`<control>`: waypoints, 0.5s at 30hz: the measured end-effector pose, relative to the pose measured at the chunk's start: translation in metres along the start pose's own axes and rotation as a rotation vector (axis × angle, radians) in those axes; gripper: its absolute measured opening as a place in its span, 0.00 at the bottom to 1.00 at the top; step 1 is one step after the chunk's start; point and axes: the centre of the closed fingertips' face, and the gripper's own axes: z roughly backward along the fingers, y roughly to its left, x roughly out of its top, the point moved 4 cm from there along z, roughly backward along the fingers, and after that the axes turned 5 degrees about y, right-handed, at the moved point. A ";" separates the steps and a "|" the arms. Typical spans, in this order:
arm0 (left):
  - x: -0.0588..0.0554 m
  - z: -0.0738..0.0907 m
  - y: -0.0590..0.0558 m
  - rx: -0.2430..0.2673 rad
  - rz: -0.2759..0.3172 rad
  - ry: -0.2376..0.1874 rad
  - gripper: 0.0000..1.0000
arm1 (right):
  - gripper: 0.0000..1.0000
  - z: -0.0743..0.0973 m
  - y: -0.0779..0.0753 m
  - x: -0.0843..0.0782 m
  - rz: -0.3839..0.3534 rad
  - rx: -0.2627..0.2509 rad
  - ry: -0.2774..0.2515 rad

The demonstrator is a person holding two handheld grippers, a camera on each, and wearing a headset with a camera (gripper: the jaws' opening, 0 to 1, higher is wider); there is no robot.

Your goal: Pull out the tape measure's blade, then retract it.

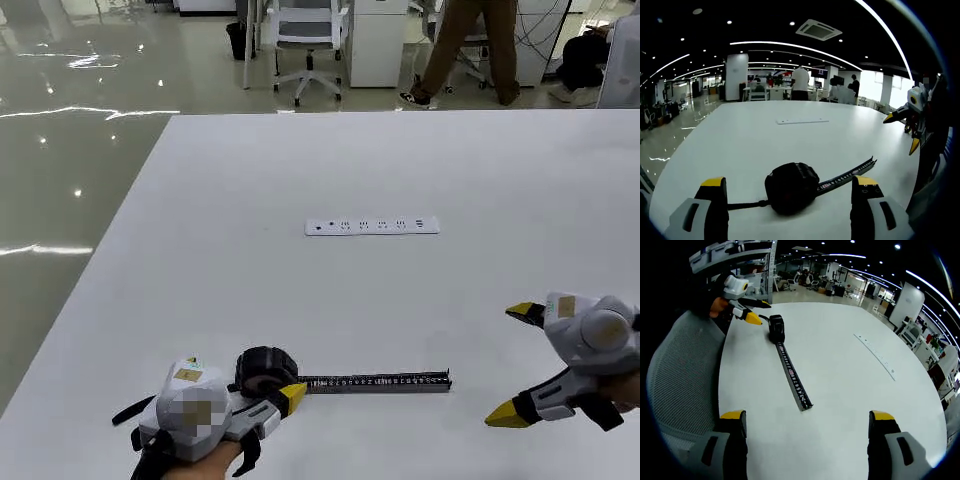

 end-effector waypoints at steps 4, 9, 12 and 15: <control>-0.002 -0.002 0.003 0.025 -0.003 0.001 1.00 | 0.94 -0.016 -0.006 0.007 0.082 0.053 0.042; -0.004 -0.005 -0.006 0.000 -0.072 0.007 1.00 | 0.87 -0.037 -0.011 0.013 0.163 0.124 0.106; -0.004 -0.006 -0.007 -0.007 -0.075 0.004 1.00 | 0.81 -0.047 -0.014 0.016 0.179 0.144 0.131; -0.005 -0.006 -0.006 -0.010 -0.074 0.003 1.00 | 0.75 -0.054 -0.013 0.019 0.184 0.166 0.146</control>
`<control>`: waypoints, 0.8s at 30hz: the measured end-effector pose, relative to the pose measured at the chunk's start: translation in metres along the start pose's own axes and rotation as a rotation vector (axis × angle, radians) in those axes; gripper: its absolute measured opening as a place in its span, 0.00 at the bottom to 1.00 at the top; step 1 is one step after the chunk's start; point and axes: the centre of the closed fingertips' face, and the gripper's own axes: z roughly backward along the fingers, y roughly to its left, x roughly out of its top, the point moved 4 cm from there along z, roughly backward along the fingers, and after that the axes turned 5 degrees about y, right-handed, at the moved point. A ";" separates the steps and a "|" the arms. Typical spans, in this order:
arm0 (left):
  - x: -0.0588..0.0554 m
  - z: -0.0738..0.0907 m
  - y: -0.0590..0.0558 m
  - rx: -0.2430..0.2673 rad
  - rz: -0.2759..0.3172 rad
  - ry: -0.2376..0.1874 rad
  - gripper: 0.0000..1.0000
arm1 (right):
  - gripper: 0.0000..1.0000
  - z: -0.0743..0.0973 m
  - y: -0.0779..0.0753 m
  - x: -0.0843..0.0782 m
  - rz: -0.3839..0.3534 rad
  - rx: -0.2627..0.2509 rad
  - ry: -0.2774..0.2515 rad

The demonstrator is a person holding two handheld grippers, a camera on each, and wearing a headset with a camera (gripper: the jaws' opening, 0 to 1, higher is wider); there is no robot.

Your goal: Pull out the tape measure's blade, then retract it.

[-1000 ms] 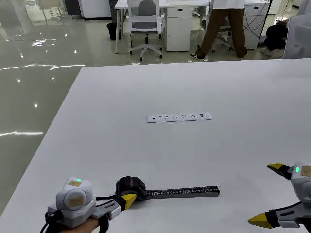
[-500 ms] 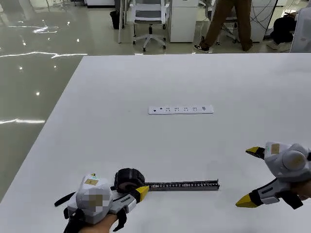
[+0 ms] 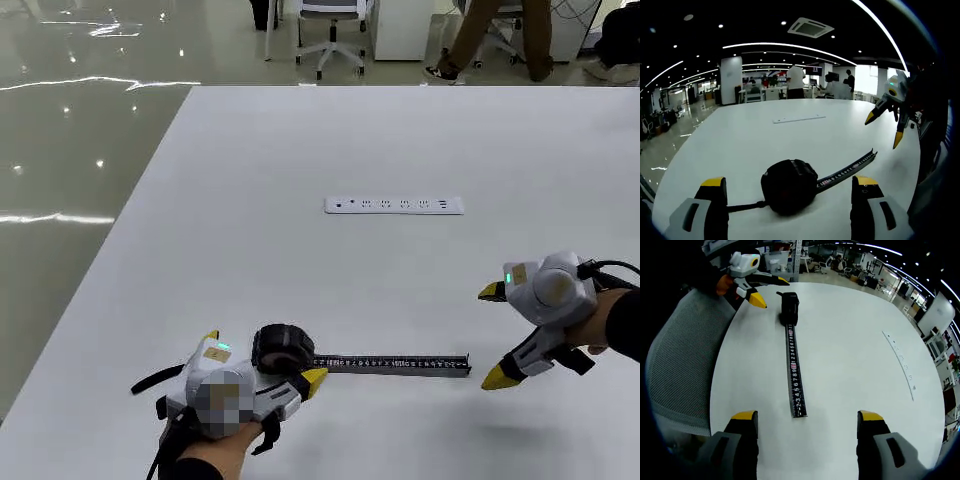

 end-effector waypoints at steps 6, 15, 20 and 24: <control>0.001 0.000 0.002 0.003 0.017 -0.012 1.00 | 0.56 -0.017 0.010 -0.007 0.044 0.065 0.055; -0.002 -0.002 0.000 -0.008 0.024 -0.001 1.00 | 0.31 -0.039 0.011 -0.021 0.009 0.145 0.097; -0.002 -0.002 0.002 -0.006 0.033 -0.001 1.00 | 0.25 -0.047 0.010 -0.023 0.009 0.156 0.111; -0.005 -0.002 0.001 -0.011 0.040 0.009 1.00 | 0.19 -0.051 0.010 -0.024 0.018 0.154 0.127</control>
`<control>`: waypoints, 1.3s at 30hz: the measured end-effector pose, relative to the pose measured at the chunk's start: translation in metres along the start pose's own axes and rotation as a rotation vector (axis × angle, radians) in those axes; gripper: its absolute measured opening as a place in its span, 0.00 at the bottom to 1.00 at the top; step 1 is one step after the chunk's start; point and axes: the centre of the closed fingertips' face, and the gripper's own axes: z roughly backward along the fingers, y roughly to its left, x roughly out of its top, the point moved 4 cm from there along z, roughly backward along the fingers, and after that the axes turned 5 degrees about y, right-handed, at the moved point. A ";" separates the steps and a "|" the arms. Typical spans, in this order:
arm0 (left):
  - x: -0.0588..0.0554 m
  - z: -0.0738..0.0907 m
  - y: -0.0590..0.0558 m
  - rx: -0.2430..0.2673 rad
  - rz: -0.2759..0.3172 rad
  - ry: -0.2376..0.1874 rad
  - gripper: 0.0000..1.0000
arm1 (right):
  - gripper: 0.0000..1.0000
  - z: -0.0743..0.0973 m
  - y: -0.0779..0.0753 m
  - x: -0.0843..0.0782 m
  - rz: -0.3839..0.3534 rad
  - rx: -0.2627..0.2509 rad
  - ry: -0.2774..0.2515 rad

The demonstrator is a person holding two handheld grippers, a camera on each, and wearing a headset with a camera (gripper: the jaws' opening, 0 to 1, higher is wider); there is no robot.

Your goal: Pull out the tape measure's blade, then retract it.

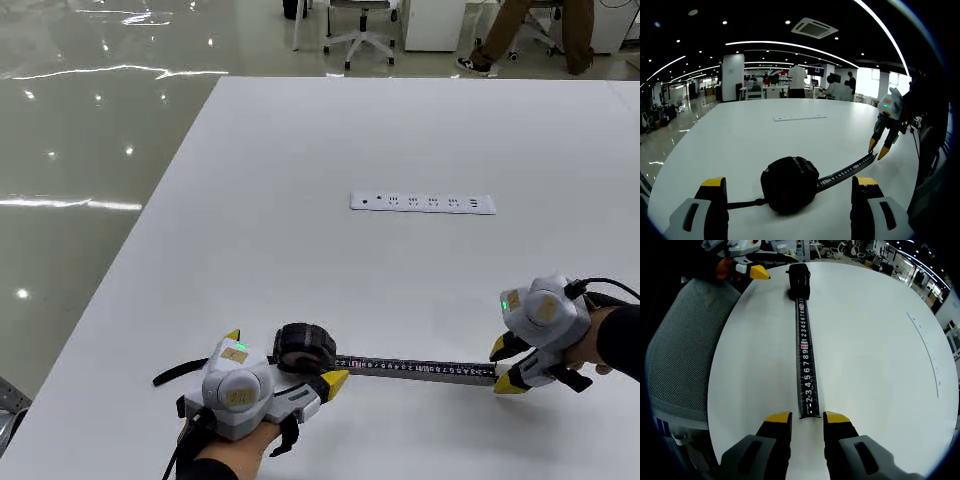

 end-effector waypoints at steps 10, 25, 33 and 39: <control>-0.004 -0.002 -0.001 -0.005 0.018 0.015 1.00 | 0.12 -0.004 0.000 0.002 0.003 -0.009 0.016; -0.005 -0.027 -0.004 0.033 0.151 0.046 0.84 | 0.11 -0.006 0.001 0.004 -0.067 -0.044 0.067; -0.008 -0.040 -0.006 0.056 0.160 0.106 0.71 | 0.11 -0.007 -0.001 0.006 -0.074 -0.042 0.129; -0.008 -0.046 -0.004 0.120 0.146 0.153 0.60 | 0.11 -0.008 -0.001 0.006 -0.092 -0.043 0.147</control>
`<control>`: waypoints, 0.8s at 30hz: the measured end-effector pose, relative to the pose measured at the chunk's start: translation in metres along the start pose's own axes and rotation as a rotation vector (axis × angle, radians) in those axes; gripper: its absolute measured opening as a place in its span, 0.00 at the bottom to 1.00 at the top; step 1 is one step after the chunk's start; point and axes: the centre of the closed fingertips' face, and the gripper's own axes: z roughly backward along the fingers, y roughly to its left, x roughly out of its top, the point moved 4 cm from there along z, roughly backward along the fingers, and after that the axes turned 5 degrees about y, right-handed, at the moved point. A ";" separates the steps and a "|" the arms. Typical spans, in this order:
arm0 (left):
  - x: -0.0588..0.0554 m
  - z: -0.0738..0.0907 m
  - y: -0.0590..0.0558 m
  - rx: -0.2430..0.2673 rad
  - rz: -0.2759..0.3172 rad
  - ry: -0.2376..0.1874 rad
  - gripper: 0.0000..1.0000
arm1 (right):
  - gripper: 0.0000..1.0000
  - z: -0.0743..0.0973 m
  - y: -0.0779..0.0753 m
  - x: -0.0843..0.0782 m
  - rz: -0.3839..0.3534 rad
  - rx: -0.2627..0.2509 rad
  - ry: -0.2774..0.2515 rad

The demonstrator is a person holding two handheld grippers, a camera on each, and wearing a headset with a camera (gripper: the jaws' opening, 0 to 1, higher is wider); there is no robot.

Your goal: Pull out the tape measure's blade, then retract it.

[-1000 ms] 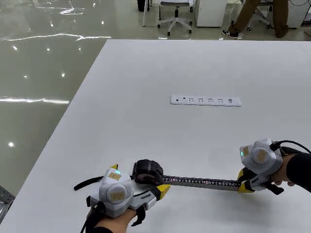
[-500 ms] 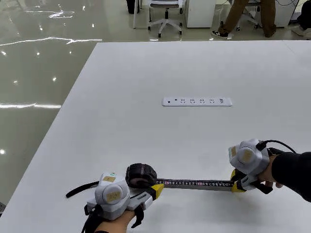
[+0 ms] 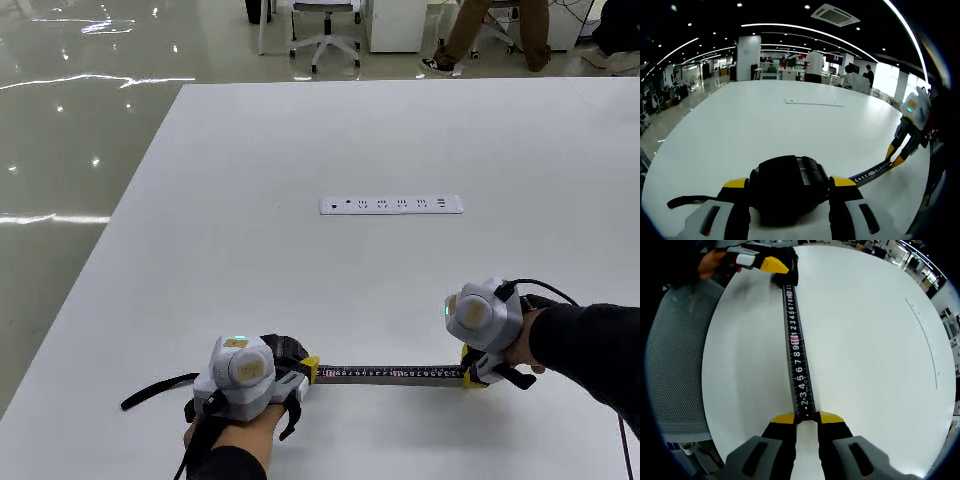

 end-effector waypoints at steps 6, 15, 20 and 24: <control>0.000 0.000 0.000 0.017 -0.026 0.036 0.59 | 0.11 0.000 0.000 -0.001 -0.012 -0.001 -0.002; -0.001 0.001 0.000 0.015 -0.039 0.044 0.58 | 0.11 0.000 -0.001 -0.001 -0.028 -0.003 -0.008; -0.001 0.001 0.001 0.011 -0.037 0.046 0.58 | 0.11 0.000 0.001 0.000 -0.017 -0.015 -0.011; -0.001 0.001 0.001 0.009 -0.038 0.040 0.58 | 0.10 0.000 0.002 0.002 0.021 -0.025 -0.006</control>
